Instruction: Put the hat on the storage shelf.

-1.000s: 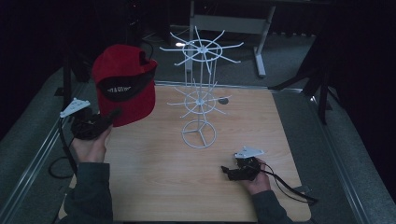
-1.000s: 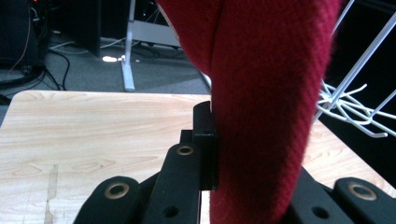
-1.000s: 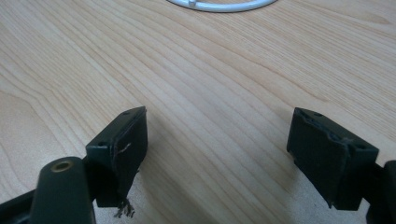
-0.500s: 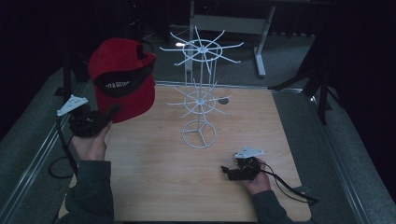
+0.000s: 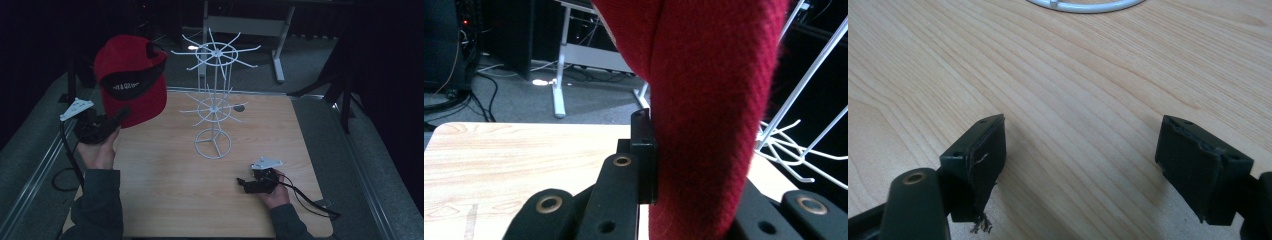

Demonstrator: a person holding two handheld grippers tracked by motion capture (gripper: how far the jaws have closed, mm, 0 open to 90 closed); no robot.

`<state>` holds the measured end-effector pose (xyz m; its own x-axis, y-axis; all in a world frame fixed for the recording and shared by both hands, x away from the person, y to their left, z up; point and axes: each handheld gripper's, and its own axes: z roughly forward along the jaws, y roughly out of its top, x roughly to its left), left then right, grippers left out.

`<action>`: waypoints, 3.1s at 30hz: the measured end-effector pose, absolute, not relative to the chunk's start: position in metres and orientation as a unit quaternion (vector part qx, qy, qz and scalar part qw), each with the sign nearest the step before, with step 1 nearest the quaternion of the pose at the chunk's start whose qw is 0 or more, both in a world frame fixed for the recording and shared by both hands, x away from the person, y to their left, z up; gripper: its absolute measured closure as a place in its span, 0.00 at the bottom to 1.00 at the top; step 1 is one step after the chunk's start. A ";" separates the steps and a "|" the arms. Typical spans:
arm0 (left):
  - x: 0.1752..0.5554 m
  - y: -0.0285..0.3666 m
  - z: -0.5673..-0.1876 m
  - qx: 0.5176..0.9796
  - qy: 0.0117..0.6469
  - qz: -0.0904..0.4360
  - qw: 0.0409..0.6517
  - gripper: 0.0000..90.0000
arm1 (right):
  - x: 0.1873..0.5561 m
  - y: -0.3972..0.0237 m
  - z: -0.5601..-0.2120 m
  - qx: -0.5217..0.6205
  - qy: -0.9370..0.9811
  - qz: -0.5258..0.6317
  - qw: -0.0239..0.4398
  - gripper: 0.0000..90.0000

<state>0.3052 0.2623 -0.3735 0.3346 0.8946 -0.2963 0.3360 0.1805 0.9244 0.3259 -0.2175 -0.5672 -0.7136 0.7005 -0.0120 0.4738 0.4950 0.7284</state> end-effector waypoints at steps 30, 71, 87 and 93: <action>0.306 0.255 -0.355 0.589 0.507 0.252 0.577 0.95 | 0.326 -0.218 -0.567 0.345 0.851 0.365 0.155 0.22; 0.287 0.243 -0.340 0.587 0.478 0.257 0.601 0.95 | 0.326 -0.218 -0.567 0.345 0.851 0.365 0.155 0.22; 0.284 0.239 -0.336 0.589 0.468 0.258 0.606 0.95 | 0.326 -0.218 -0.567 0.344 0.851 0.365 0.155 0.22; 0.283 0.238 -0.336 0.591 0.467 0.258 0.605 0.95 | 0.326 -0.218 -0.567 0.344 0.851 0.365 0.155 0.22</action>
